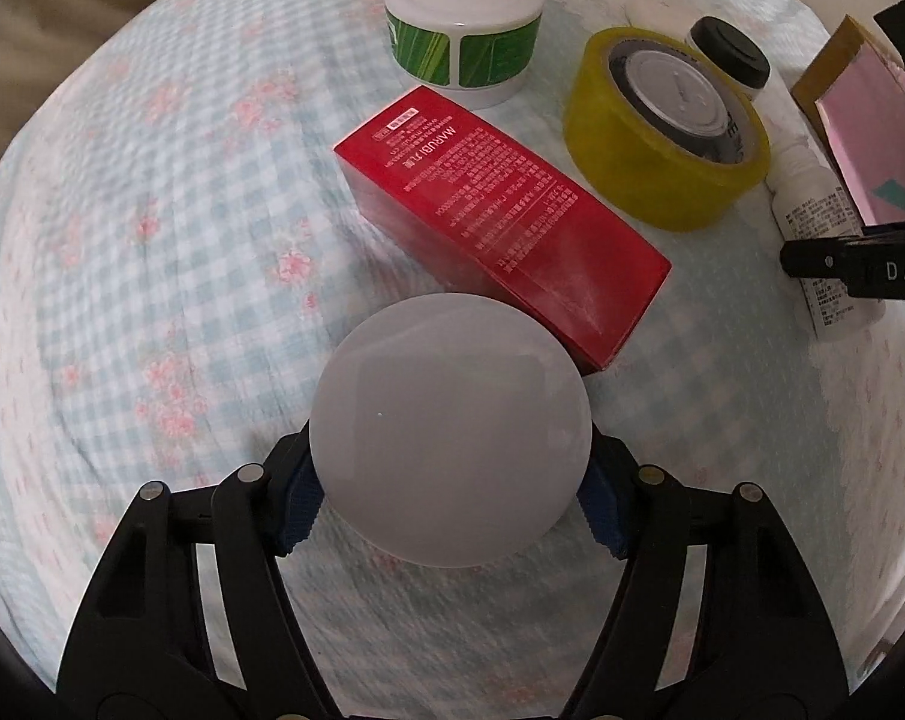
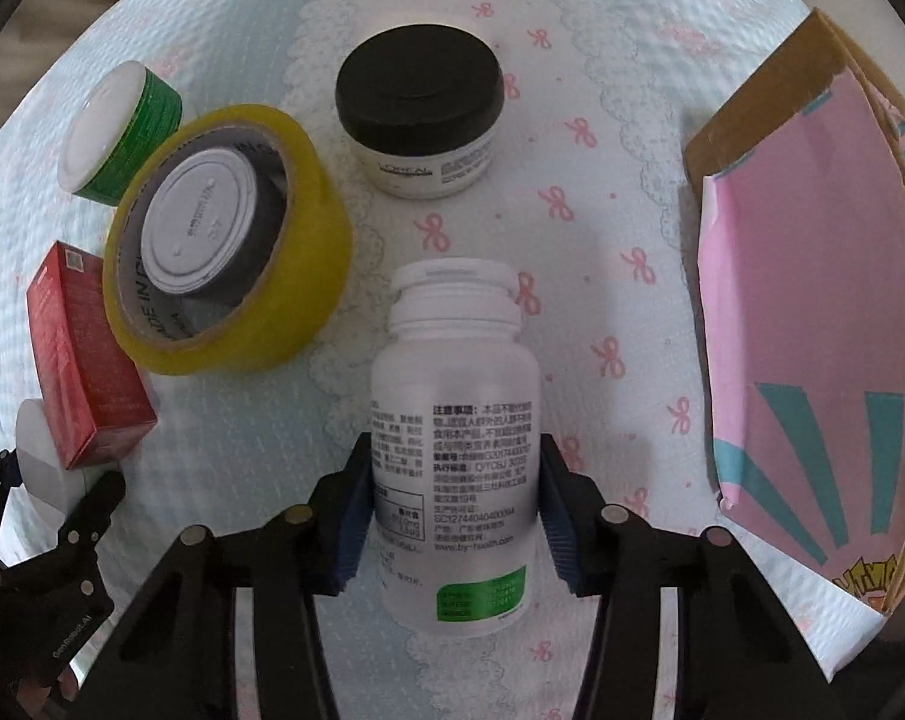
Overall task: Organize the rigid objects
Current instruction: 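Grasp the white round container with the left tool while the right tool grasps the white pill bottle, then carry both held items into the cardboard box and open both tools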
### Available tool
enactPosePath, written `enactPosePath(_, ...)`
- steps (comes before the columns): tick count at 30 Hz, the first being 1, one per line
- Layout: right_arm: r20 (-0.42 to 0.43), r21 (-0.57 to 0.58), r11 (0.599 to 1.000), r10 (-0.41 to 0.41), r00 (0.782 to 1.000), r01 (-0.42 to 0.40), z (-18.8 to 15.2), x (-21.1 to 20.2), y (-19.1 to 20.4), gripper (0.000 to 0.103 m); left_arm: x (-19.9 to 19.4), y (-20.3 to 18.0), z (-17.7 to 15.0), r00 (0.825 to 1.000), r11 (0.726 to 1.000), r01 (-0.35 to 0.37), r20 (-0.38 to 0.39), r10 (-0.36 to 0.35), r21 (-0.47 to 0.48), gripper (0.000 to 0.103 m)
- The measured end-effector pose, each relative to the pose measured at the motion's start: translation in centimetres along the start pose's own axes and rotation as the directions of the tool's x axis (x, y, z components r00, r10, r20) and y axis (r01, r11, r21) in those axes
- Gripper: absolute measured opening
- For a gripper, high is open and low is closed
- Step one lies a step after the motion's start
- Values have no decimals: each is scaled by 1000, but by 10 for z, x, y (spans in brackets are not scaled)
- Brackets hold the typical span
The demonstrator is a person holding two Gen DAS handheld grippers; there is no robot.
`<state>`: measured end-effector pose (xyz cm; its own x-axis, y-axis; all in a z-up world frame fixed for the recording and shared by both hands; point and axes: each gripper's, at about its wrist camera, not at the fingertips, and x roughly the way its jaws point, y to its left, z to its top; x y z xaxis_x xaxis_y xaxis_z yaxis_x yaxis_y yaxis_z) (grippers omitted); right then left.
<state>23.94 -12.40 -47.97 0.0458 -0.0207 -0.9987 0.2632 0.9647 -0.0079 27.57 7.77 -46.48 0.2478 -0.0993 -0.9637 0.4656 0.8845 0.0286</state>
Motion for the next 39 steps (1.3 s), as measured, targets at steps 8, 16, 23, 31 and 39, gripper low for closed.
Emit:
enactPosePath(8,19,32,999,23,1000,-24,3,-7,9,46,-13,0,-9,1000,1000,-3,18,3,-14,68)
enactPosePath(16,91,78,993,76,993,-84,-25,-54,5,46,-70,-1,-22,995,1000,-2,95,5,-31,68)
enactPosePath(23,178,99,982,142,974,-161,-50,-159,-14,46,-163,-11,-14,982,1000,15,189,-11,-19,68)
enactPosePath(31,293,81,976,171,941,-203,-62,-271,-48,46,-263,-55,15,953,999,50,298,-54,19,68)
enactPosePath(39,354,68,978,163,921,-199,-62,-314,-142,46,-308,-151,69,924,996,77,372,-88,45,68)
